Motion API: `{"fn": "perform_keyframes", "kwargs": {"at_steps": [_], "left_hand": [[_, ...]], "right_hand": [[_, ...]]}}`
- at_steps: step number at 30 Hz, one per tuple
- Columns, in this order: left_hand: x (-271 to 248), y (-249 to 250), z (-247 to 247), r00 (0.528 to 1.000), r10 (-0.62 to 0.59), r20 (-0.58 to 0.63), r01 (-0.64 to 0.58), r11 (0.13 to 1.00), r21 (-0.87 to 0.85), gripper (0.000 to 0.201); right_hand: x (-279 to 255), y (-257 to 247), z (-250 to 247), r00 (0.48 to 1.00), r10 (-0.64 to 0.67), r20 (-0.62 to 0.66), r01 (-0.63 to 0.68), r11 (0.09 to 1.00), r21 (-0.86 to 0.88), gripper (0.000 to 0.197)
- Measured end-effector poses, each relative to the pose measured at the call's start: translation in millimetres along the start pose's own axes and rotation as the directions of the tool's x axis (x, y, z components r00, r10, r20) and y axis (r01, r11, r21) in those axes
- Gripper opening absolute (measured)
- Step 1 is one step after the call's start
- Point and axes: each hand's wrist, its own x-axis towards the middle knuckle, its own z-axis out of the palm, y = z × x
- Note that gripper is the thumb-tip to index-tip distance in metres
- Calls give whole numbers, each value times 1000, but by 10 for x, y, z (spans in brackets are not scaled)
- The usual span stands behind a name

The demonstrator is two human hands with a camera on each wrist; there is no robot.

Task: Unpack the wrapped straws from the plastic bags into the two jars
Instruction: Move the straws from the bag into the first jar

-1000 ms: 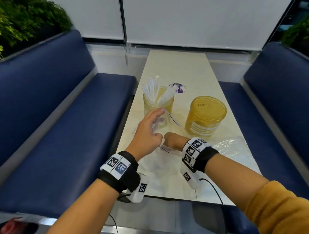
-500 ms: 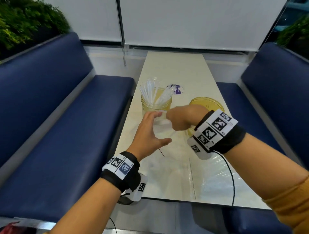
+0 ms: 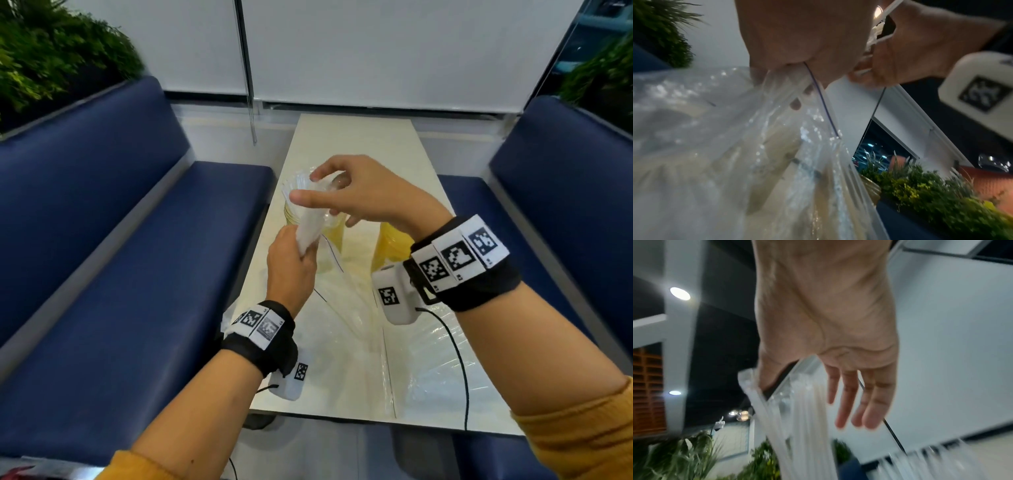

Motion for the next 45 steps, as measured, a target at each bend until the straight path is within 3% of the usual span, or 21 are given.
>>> {"fn": "perform_keyframes", "kwargs": {"at_steps": [3, 6, 7, 10, 13, 15, 20, 23, 27, 30, 34, 41, 45], "left_hand": [[49, -4, -34, 1000, 10, -13, -11, 998, -57, 21], [75, 44, -88, 1000, -24, -16, 23, 995, -97, 18], [75, 65, -109, 999, -32, -7, 31, 993, -113, 15], [55, 119, -186, 1000, 0, 13, 2, 991, -135, 19], [29, 118, -226, 995, -84, 50, 92, 977, -191, 12], [19, 107, -250, 992, -113, 63, 126, 960, -249, 5], [-26, 0, -328, 983, -144, 115, 167, 961, -222, 34], [-66, -51, -341, 976, -157, 151, 187, 959, -211, 37], [-88, -63, -380, 979, -152, 134, 181, 954, -238, 30], [-91, -70, -438, 980, -153, 129, 179, 957, -228, 29], [-69, -92, -522, 985, -146, 93, 165, 954, -248, 26], [-19, -142, -636, 985, -163, 51, 170, 946, -277, 26], [5, -159, -635, 983, -174, 57, 183, 938, -294, 25]], "right_hand": [[29, 169, 240, 994, -96, 49, 87, 982, 167, 78], [48, 253, 577, 982, -166, 93, 104, 878, 468, 105], [80, 288, 672, 981, -183, 72, 121, 848, 515, 106], [208, 375, 896, 980, -186, -68, 197, 886, 419, 68], [332, 323, 1027, 968, -150, -199, 213, 914, 346, 25], [392, 227, 1024, 962, -169, -216, 238, 905, 353, 31], [546, -186, 742, 931, -223, -289, 338, 823, 456, 24], [732, -412, 431, 907, -197, -372, 382, 755, 533, 25], [1024, -490, 19, 836, -173, -521, 487, 672, 558, 25], [1319, -350, -75, 772, -144, -619, 535, 672, 511, 20], [1702, 81, 114, 781, -114, -614, 439, 799, 410, 17], [1973, 891, 664, 917, 92, -389, 75, 916, 395, 34], [1957, 1059, 740, 899, 241, -365, -134, 946, 296, 43]]}}
